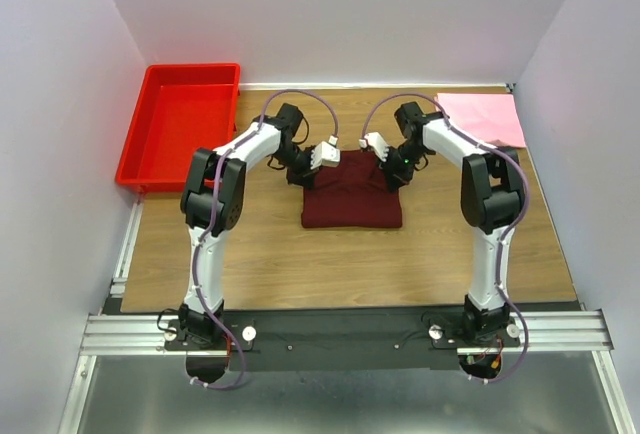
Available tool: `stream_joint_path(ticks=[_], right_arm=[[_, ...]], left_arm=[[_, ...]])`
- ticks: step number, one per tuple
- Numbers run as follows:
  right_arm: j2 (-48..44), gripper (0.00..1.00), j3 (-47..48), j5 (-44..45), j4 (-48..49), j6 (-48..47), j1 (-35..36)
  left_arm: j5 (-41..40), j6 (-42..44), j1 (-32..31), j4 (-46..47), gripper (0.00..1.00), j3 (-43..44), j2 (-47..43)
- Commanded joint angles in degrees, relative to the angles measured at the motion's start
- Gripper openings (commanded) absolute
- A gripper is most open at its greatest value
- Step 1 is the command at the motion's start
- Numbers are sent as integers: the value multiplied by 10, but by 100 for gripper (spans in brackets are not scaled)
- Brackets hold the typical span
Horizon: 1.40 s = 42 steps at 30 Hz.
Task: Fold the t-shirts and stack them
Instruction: Fold the tshirt
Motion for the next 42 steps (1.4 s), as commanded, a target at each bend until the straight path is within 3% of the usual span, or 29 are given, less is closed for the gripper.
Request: stream_joint_path(ticks=[1, 8, 12, 13, 14, 16, 17, 18, 19, 20, 24, 31, 42], right_arm=[[-13, 0, -85, -5, 48, 35, 9], [-119, 0, -255, -18, 68, 61, 46], [-241, 4, -322, -68, 44, 105, 85], [-256, 11, -323, -82, 33, 112, 90], [-271, 32, -322, -99, 1, 118, 94], [-294, 52, -306, -142, -25, 144, 95], [-297, 69, -296, -146, -38, 156, 95], [-299, 78, -285, -146, -43, 169, 94], [-301, 80, -271, -148, -44, 190, 88], [-298, 82, -245, -156, -40, 198, 82], [-231, 84, -172, -213, -31, 255, 52], [-96, 57, -90, -301, 32, 381, 40], [11, 54, -7, -277, 88, 402, 39]], left_arm=[[-13, -13, -2, 32, 0, -49, -22], [-14, 21, -29, 27, 0, -223, -129], [20, 45, -33, 5, 2, -306, -216], [25, 51, -33, -9, 8, -311, -229], [28, 53, -33, -13, 16, -314, -243], [36, 69, -33, -29, 32, -311, -280], [39, 71, -33, -33, 36, -305, -291], [45, 76, -33, -39, 40, -290, -304], [50, 80, -34, -43, 49, -281, -309], [61, 74, -36, -40, 52, -266, -315], [76, 69, -64, -26, 54, -241, -303], [94, 48, -123, 23, 54, -228, -244], [70, -5, -173, 100, 53, -228, -170]])
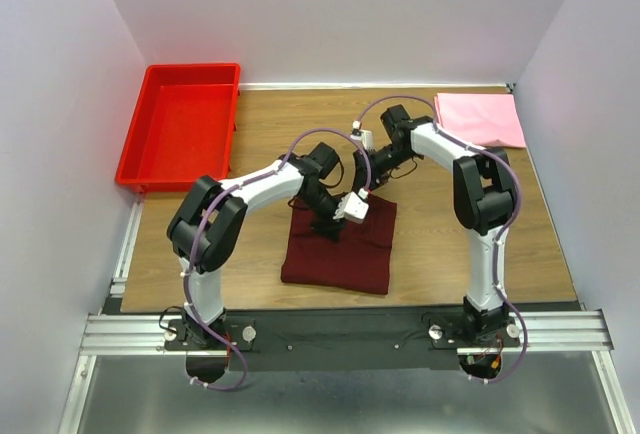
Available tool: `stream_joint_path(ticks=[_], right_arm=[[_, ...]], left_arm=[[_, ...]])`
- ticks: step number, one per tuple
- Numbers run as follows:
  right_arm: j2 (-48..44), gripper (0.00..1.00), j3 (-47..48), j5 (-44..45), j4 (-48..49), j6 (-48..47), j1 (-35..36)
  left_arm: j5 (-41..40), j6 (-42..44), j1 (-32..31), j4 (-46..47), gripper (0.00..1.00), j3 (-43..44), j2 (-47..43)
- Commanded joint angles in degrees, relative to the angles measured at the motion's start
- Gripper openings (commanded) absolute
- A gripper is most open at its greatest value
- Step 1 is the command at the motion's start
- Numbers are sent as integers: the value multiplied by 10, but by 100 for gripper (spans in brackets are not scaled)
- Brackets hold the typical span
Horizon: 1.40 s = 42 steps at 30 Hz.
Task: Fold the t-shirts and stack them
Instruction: Fold the tshirt
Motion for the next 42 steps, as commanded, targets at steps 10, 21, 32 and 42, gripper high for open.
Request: stream_joint_path(ticks=[10, 21, 32, 42], right_arm=[[97, 54, 65, 7, 47, 15, 3], [108, 52, 20, 18, 50, -20, 4], [111, 47, -15, 19, 51, -46, 5], [112, 47, -28, 21, 51, -53, 4]], left_arm=[[-16, -26, -7, 35, 53, 14, 53], [-11, -51, -12, 27, 17, 48, 40], [-36, -29, -14, -3, 0, 61, 0], [-59, -33, -14, 21, 0, 88, -9]])
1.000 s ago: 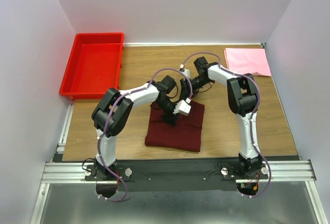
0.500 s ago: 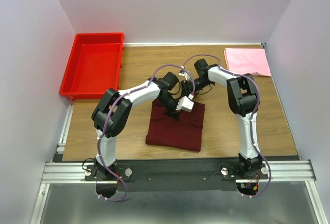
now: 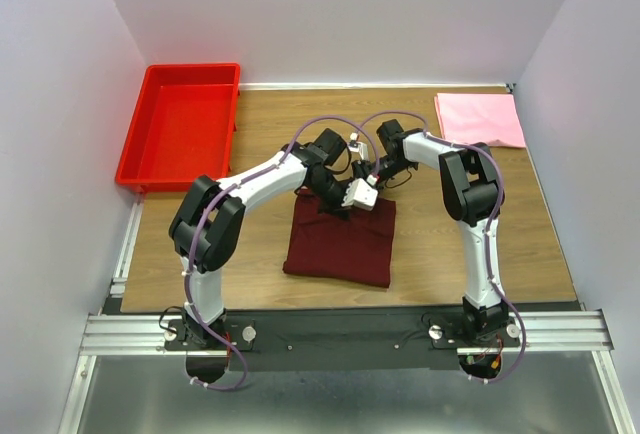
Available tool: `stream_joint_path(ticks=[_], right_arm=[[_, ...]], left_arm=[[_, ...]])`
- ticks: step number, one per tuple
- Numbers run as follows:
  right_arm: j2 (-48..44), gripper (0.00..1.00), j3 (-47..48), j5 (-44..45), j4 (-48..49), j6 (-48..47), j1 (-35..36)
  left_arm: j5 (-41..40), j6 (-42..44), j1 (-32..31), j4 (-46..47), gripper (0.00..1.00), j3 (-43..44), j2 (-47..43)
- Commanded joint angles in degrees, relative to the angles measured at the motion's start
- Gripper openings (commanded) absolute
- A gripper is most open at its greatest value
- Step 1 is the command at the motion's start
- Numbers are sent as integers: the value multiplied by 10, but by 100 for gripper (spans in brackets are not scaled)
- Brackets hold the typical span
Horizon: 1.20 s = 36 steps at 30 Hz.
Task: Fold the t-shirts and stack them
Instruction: Fold the tshirt
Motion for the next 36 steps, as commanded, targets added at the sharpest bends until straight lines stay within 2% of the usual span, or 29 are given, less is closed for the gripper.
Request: stream_joint_path(ticks=[1, 18, 25, 26, 28, 29, 31, 36], right_arm=[[23, 47, -29, 78, 2, -35, 4], [25, 46, -35, 71, 1, -48, 4], [26, 47, -28, 83, 1, -51, 4], [25, 47, -25, 91, 1, -53, 4], [23, 50, -21, 98, 0, -54, 4], [22, 51, -14, 105, 0, -55, 4], [16, 55, -6, 114, -1, -57, 4], [-1, 61, 34, 156, -9, -73, 3]], left_arm=[[-17, 6, -2, 20, 0, 23, -22], [-68, 16, 24, 66, 0, 83, 7], [-86, 20, 27, 77, 0, 79, 26], [-89, 18, 27, 84, 4, 76, 25], [-95, 15, 29, 85, 20, 72, 21], [-92, 15, 32, 85, 34, 71, 17], [-72, 17, 45, 68, 43, 75, 6], [-11, 27, 88, -14, 44, 86, -17]])
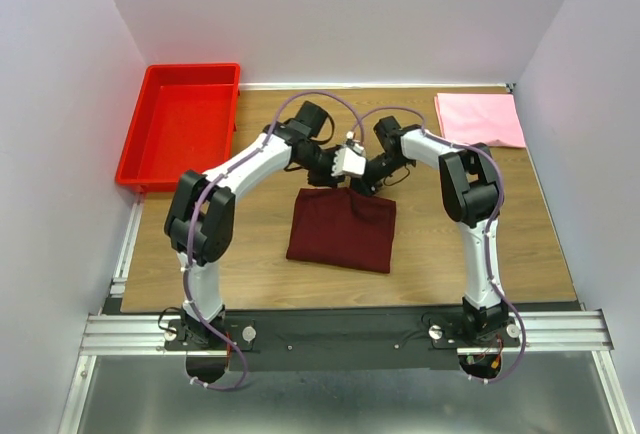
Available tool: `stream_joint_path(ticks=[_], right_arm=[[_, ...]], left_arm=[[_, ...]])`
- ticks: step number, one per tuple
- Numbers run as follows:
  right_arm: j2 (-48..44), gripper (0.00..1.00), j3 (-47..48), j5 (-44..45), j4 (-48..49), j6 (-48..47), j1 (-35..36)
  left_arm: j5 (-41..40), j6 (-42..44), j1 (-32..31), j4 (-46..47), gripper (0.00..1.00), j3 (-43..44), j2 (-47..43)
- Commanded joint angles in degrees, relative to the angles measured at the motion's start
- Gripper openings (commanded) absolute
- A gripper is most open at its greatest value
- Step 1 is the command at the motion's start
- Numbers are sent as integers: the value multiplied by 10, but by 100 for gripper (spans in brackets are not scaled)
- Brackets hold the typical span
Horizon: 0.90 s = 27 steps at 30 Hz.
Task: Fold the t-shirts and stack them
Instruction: Fold the tshirt
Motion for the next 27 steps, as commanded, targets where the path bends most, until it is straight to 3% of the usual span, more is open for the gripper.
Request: stream_joint_path(ticks=[1, 5, 14, 21, 27], right_arm=[[0, 63, 29, 154, 15, -54, 0], [-32, 73, 64, 205, 10, -77, 0], [-92, 79, 116, 291, -7, -95, -25], [-171, 79, 62, 213, -111, -155, -61], [-199, 76, -23, 147, -115, -169, -59]], left_arm=[[67, 10, 44, -75, 44, 11, -38], [84, -1, 88, -110, 44, -1, -45], [80, -12, 132, -125, 47, 28, 2], [97, -3, 135, -155, 49, 57, 52], [116, 3, 134, -183, 50, 93, 102]])
